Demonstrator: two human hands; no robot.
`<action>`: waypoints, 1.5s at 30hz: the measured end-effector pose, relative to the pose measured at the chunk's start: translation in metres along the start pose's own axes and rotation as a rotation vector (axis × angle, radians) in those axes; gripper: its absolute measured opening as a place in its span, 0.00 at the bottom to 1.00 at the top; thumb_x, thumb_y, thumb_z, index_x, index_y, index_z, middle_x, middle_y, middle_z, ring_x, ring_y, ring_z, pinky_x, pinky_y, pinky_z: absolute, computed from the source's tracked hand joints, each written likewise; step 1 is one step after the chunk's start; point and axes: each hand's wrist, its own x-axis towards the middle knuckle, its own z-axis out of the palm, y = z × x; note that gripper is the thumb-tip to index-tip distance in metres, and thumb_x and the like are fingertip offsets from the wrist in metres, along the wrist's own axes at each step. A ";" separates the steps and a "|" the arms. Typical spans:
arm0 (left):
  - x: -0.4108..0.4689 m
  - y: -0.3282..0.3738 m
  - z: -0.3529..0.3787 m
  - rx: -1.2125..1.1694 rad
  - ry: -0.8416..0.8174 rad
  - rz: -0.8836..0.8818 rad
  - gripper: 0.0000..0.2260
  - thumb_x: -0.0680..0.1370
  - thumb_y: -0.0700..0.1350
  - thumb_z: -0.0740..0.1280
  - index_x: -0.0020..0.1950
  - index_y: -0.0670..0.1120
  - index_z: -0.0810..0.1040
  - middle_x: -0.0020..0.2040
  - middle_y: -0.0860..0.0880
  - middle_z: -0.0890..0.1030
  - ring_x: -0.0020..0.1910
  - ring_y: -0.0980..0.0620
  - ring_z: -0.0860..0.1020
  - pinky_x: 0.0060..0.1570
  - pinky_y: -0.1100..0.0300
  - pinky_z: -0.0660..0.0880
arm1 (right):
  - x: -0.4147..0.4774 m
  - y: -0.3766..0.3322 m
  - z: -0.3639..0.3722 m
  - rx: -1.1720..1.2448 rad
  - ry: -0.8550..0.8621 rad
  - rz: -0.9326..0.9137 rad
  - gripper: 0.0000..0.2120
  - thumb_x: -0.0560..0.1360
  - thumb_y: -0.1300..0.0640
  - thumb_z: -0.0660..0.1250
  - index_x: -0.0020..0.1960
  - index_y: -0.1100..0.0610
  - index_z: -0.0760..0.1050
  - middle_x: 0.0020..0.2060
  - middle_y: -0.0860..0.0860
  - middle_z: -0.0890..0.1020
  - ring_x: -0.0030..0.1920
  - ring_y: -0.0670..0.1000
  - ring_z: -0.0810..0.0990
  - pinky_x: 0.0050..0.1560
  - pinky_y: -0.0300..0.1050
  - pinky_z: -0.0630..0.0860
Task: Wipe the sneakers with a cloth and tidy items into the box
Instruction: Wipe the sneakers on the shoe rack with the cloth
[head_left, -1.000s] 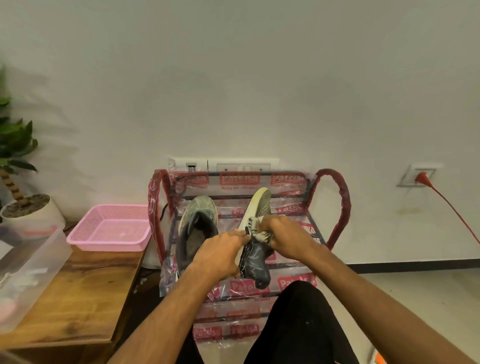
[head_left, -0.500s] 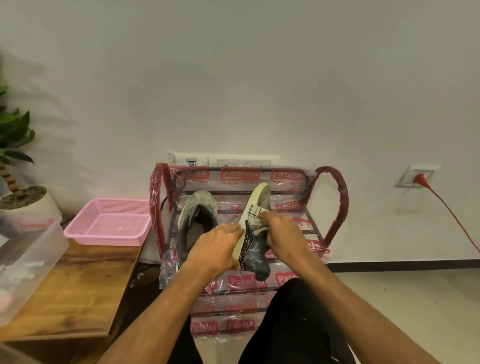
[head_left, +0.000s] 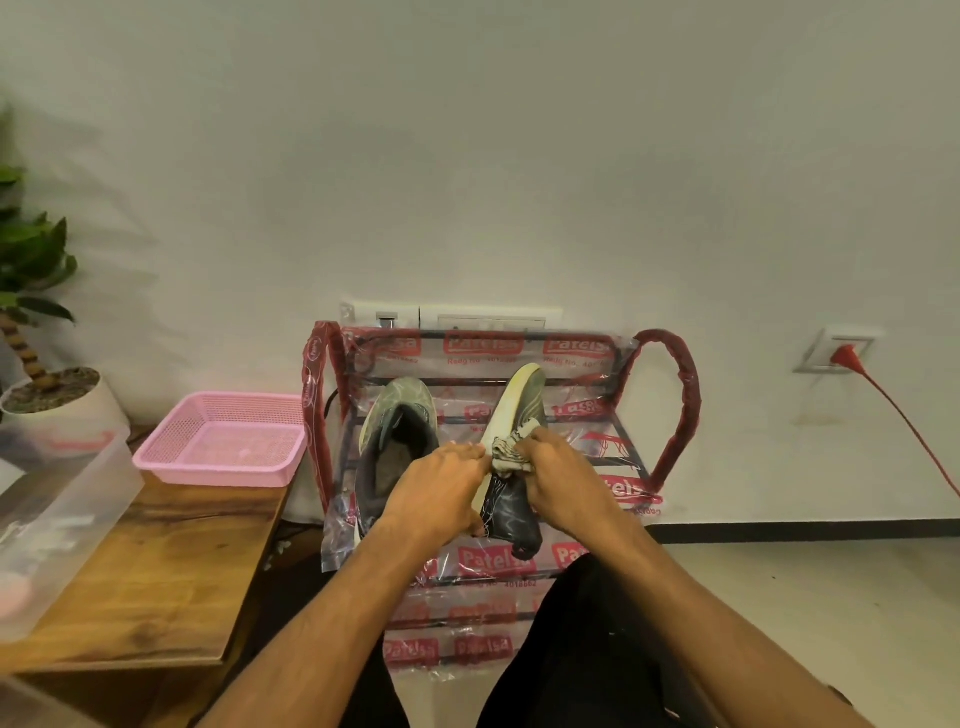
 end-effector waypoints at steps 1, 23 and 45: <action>0.000 -0.001 0.001 -0.009 0.004 -0.001 0.31 0.67 0.53 0.77 0.67 0.47 0.71 0.66 0.51 0.73 0.64 0.50 0.71 0.55 0.55 0.73 | -0.002 -0.003 -0.002 -0.002 -0.008 -0.018 0.11 0.78 0.64 0.62 0.58 0.62 0.77 0.52 0.55 0.76 0.51 0.55 0.76 0.48 0.46 0.73; -0.002 0.003 -0.006 -0.037 -0.040 -0.017 0.31 0.69 0.51 0.76 0.69 0.47 0.70 0.66 0.49 0.74 0.63 0.47 0.73 0.55 0.51 0.75 | 0.017 -0.014 -0.009 0.092 -0.019 0.266 0.04 0.70 0.64 0.66 0.45 0.62 0.78 0.39 0.54 0.81 0.38 0.54 0.79 0.39 0.49 0.78; -0.001 0.004 -0.006 0.032 -0.027 -0.044 0.27 0.69 0.49 0.76 0.65 0.46 0.72 0.60 0.49 0.77 0.58 0.47 0.76 0.47 0.54 0.74 | 0.020 -0.011 -0.013 0.259 -0.126 0.282 0.03 0.76 0.62 0.68 0.48 0.61 0.79 0.37 0.51 0.80 0.35 0.48 0.77 0.29 0.38 0.66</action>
